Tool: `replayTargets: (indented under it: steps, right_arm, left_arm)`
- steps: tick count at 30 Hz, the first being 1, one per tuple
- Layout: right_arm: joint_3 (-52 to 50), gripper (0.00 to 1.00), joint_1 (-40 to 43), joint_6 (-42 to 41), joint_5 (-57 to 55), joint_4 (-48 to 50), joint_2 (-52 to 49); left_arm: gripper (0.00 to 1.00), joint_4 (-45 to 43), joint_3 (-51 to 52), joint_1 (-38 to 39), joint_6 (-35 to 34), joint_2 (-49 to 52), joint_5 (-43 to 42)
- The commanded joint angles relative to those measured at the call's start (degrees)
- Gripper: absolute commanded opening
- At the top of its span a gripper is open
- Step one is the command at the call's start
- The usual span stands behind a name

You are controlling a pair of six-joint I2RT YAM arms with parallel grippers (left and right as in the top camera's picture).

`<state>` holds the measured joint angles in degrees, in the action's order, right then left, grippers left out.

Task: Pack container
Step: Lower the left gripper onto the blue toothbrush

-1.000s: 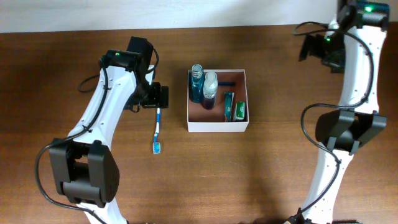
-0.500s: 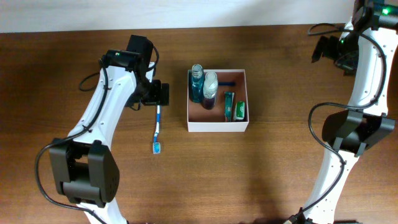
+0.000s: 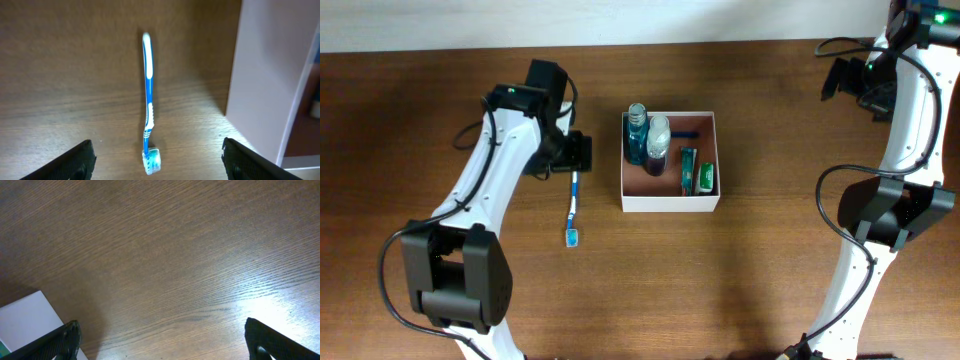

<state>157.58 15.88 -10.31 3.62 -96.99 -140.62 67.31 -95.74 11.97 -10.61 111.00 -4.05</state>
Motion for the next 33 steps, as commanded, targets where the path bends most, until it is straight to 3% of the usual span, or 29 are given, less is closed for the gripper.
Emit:
replayTargets:
  steps: [1,12,28,30,33]
  right_arm:
    - [-0.31,0.98,-0.07,0.46,-0.92,-0.31,1.03]
    - [-0.31,0.98,-0.07,0.46,-0.9,-0.31,1.03]
    - [-0.31,0.98,-0.07,0.46,-0.92,-0.31,1.03]
    - [-0.31,0.98,-0.07,0.46,-0.9,-0.31,1.03]
    - [-0.31,0.98,-0.07,0.46,-0.9,-0.31,1.03]
  left_arm:
    - [0.82,-0.98,4.7,0.79,-1.99,-0.15,1.88]
    - [0.82,-10.05,14.56,0.74,-6.56,0.33,2.47]
    - [0.79,-15.69,15.78,0.74,-7.17,9.99,3.39]
    - [0.73,-15.76,15.78,0.74,-7.17,10.6,3.39]
    - [0.52,-15.78,15.78,0.72,-7.17,10.88,3.41]
